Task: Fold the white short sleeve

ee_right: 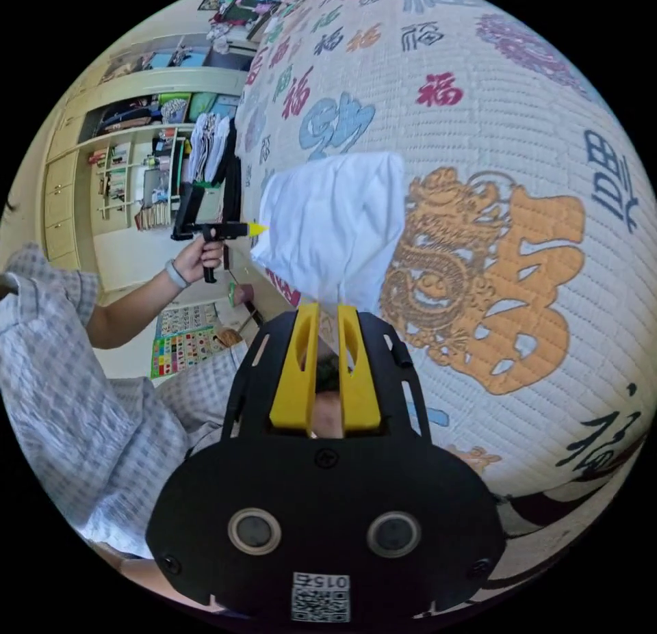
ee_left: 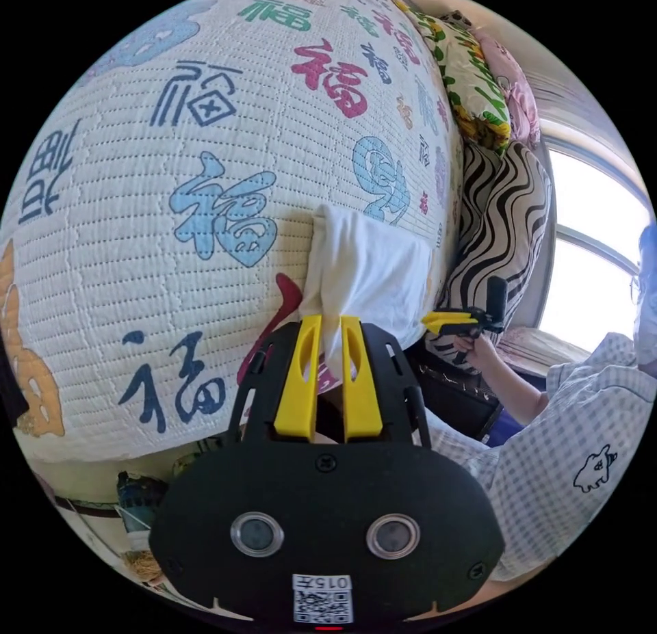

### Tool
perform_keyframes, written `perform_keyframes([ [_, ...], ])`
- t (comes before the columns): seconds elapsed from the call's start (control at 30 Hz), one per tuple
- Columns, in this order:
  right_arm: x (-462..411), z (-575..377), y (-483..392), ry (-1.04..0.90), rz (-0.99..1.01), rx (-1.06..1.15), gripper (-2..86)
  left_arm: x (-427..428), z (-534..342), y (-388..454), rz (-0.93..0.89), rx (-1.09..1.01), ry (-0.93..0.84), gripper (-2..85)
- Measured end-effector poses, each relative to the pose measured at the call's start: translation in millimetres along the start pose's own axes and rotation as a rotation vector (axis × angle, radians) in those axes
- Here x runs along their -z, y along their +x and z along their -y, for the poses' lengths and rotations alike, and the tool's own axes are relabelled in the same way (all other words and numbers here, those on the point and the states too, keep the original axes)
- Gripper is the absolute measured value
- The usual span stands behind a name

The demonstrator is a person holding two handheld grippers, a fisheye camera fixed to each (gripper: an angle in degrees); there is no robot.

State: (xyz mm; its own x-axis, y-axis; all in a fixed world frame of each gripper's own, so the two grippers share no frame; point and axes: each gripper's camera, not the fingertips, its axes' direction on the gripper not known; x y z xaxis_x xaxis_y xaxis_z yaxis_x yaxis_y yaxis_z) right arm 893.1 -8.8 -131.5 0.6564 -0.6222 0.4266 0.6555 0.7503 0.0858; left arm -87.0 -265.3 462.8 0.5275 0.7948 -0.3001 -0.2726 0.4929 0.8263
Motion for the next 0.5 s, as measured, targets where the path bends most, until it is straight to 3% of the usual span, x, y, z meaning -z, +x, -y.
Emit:
perform_keyframes([
  [0.23,-31.4,0.9,1.2,0.005,-0.082,0.062,7.0,-22.9,-10.5,46.7,0.091,-0.038,-0.072,10.1],
  [0.5,-32.7,-2.7,10.7,-0.014,-0.211,0.184,5.7,-37.2,-7.6,45.9,0.118,-0.003,-0.077,7.2],
])
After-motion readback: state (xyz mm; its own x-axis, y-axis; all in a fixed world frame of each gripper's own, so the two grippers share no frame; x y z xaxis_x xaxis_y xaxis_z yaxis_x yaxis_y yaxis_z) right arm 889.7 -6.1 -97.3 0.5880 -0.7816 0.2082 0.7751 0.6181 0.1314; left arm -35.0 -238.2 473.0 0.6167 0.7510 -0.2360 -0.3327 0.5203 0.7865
